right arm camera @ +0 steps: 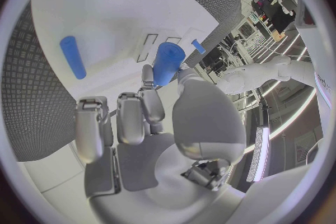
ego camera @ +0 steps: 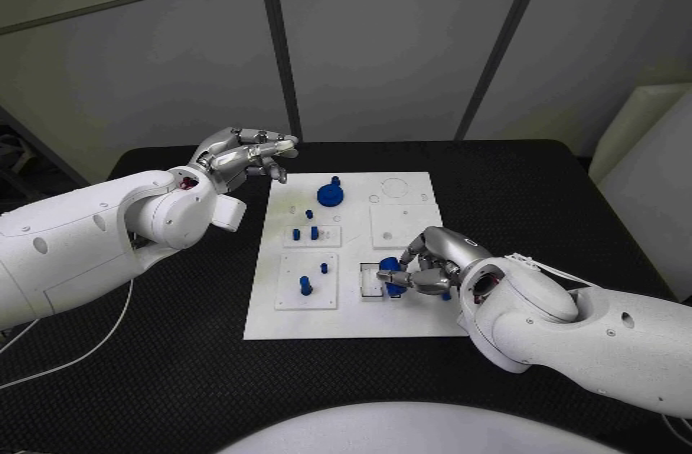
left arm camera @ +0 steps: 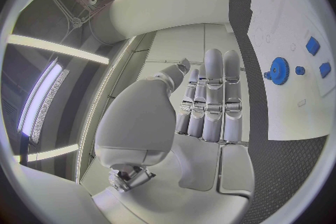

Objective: Assemble the parts on the task board

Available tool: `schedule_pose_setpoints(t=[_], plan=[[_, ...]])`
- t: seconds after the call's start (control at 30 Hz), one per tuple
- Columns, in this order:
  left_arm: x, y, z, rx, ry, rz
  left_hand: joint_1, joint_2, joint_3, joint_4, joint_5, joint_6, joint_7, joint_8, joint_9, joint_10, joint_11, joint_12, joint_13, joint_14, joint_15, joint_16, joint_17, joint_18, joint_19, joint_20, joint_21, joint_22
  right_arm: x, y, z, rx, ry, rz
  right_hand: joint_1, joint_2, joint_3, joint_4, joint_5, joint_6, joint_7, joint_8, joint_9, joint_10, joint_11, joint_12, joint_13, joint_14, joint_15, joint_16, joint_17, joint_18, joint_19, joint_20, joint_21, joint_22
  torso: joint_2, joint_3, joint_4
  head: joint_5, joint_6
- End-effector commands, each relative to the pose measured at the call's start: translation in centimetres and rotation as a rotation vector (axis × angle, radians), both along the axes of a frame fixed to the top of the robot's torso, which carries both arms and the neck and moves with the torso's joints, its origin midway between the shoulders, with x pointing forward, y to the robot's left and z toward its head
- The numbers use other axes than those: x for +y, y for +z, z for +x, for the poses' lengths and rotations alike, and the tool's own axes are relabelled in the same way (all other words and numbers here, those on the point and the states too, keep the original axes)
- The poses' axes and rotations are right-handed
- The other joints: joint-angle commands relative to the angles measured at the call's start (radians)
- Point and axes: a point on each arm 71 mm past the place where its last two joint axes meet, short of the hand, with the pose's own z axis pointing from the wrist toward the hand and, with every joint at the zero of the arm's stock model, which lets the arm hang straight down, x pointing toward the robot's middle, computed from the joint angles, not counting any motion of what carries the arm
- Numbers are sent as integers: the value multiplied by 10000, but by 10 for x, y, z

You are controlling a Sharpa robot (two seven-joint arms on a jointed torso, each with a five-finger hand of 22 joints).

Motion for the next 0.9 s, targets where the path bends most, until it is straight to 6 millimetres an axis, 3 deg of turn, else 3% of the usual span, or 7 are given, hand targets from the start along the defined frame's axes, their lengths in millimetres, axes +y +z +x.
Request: schedule_pose_setpoints(t=[0.03,0.37,0.5,0.53,0.7,0.8,0.9], plan=[[-2,2,0,-54,-99,-101,-12,42,-48,-6,-54,-84,1,-45,9,-74,-9,-29,14,-4,61,-38,-9,-122,55,-4,-58,-9,6,-4,1,453,201,-150,-193,-19,-82,7,-9,161,-116,-81,45,86,-8,30,25,416,-77,37,7,-150,1055,-69,30,2633,9,-5,-5,29,0],[-3,2,0,-53,-122,-109,-12,42,-48,-6,-54,-84,1,-45,9,-74,-9,-29,14,-4,61,-38,-9,-122,55,-4,-58,-9,18,-9,9,453,274,-550,-931,-90,-93,11,-210,252,-143,-143,332,91,-29,-39,37,406,-95,13,-28,-150,1055,-86,30,2633,11,3,-8,69,18],[-3,2,0,-52,-124,-109,-12,42,-48,-6,-54,-84,1,-45,9,-74,-9,-29,14,-4,61,-38,-9,-122,55,-4,-58,-9,18,-10,11,296,200,-593,-1341,-198,-151,15,-931,234,-135,-201,474,57,-23,-142,-9,385,-93,-37,-111,-150,1055,-89,30,2633,4,1,-16,82,6],[-3,2,0,-51,-121,-108,-12,42,-48,-6,-54,-84,1,-45,9,-74,-9,-29,14,-4,61,-38,-9,-122,55,-4,-58,-9,18,-10,12,223,177,-586,-1498,-304,-202,19,-1193,193,-122,-242,519,34,-12,-197,-37,373,-87,-66,-157,-150,1055,-86,30,2633,6,6,-17,90,9],[-3,2,0,-47,-123,-106,-12,42,-48,-6,-54,-84,1,-45,9,-74,-9,-29,14,-4,61,-38,-9,-122,55,-4,-58,-9,20,-9,13,42,170,-593,-2083,-745,-612,44,-1315,72,-95,-340,620,-60,6,-407,-163,333,-84,-159,-303,-150,1055,-93,30,2633,11,12,-18,108,12],[-3,2,0,-42,-125,-105,-12,42,-48,-6,-54,-84,1,-45,9,-74,-9,-29,14,-4,61,-38,-9,-122,55,-4,-58,-9,20,-9,14,-21,177,-599,-2377,-389,-1394,16,-1338,36,-83,-389,735,-104,12,-520,-214,319,-73,-205,-351,-150,1055,-94,30,2633,12,10,-18,112,7],[-2,2,0,-37,-121,-100,-12,42,-48,-6,-54,-84,1,-45,9,-74,-9,-29,14,-4,61,-38,-9,-122,55,-4,-58,-9,20,-8,14,-83,183,-602,-2402,-318,-1583,17,-1325,28,-81,-405,776,-128,18,-589,-255,311,-74,-234,-395,-150,1055,-91,30,2633,13,11,-26,119,-1]])
